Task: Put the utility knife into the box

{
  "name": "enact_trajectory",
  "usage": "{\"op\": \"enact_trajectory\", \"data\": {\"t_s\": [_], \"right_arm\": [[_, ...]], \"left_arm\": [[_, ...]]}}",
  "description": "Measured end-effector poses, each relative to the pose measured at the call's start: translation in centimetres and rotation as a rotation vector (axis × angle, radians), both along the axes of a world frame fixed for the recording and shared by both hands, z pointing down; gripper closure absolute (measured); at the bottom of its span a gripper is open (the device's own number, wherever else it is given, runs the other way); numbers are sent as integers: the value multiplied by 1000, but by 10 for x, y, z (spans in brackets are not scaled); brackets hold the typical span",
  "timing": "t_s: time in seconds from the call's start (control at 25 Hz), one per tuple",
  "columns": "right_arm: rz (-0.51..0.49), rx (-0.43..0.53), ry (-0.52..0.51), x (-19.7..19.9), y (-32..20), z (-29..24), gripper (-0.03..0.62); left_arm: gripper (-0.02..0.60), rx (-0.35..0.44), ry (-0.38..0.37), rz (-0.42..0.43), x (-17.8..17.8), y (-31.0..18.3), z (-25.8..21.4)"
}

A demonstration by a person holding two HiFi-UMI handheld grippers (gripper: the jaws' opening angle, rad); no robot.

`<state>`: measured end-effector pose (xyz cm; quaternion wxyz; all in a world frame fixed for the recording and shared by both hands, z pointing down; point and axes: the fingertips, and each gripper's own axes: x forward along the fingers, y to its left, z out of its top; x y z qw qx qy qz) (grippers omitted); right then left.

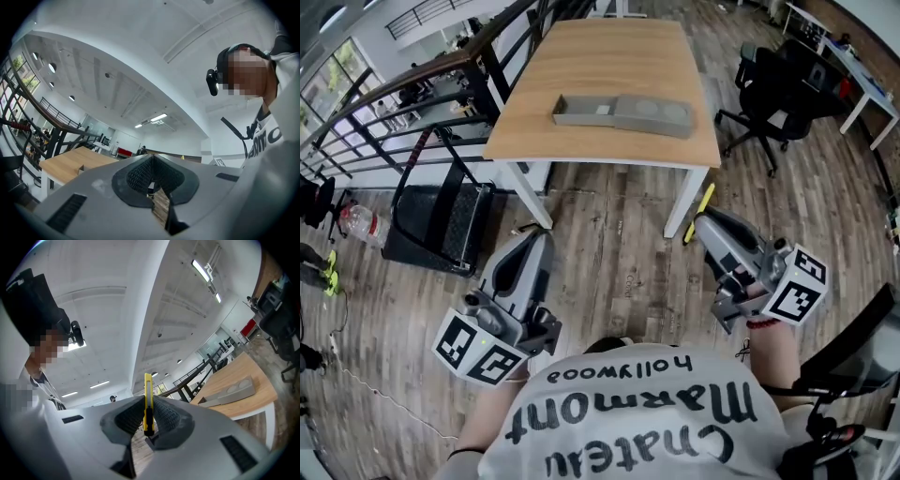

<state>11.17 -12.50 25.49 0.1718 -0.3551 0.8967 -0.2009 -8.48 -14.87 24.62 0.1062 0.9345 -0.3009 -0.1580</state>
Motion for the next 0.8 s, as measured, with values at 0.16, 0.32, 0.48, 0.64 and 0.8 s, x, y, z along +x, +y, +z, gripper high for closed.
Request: {"op": "enact_trajectory", "data": {"t_s": [0.16, 0.32, 0.48, 0.64, 0.8], "right_arm": [[-1, -2, -2, -2, -16, 2, 537], [-13, -5, 3, -8, -29, 3, 536], [-15, -7, 8, -13, -38, 3, 537], [-23, -6, 17, -20, -41, 3, 537], [-29, -10, 33, -23, -37, 4, 537]], "left_arm": [[572, -11, -2, -10, -5, -13, 5], [572, -15, 0, -26, -13, -24, 8], [572, -5, 14, -36, -18, -33, 4], [572, 0, 20, -23, -18, -33, 4], [572, -2, 32, -20, -19, -31, 7]]}}
